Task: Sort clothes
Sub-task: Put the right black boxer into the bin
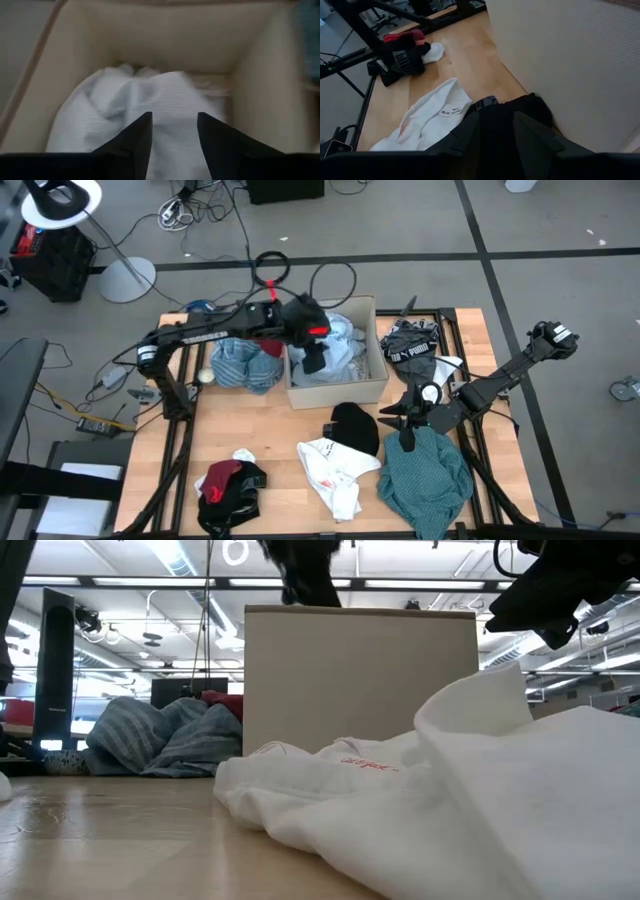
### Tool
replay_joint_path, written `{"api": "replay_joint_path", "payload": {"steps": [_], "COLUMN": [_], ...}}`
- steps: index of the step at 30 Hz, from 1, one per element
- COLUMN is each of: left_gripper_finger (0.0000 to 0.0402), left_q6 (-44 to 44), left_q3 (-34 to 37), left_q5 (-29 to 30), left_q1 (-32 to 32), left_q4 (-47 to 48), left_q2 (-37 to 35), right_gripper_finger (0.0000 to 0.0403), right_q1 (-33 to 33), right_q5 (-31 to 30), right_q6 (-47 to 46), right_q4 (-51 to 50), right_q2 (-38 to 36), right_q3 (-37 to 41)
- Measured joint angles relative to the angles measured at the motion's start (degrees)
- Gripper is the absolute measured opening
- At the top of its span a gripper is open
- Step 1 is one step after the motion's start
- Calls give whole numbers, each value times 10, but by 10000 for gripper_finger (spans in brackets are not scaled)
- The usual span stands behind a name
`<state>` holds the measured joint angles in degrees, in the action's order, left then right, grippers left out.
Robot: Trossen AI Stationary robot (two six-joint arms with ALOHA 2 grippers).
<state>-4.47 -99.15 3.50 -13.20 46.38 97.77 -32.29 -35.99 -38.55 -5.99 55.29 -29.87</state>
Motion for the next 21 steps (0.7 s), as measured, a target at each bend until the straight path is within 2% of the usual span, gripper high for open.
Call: {"api": "replay_joint_path", "payload": {"steps": [6, 9, 12, 16, 21], "left_gripper_finger": [163, 163, 163, 163, 163], "left_q6": [20, 39, 59, 86, 139], "left_q3": [3, 33, 91, 198, 323], "left_q5": [1, 3, 33, 94, 128], "left_q1": [50, 86, 126, 183, 231], "left_q4": [26, 22, -4, -73, -145], "left_q2": [-89, -141, -196, -274, -355], "right_gripper_finger": [120, 122, 123, 123, 124], "right_q1": [0, 3, 20, 53, 81], "right_q5": [0, 1, 17, 101, 147], "right_q6": [-21, -2, 37, 68, 101], "right_q4": [2, 2, 11, 51, 26], "right_q2": [0, 0, 0, 20, 94], "right_q3": [0, 0, 0, 0, -41]}}
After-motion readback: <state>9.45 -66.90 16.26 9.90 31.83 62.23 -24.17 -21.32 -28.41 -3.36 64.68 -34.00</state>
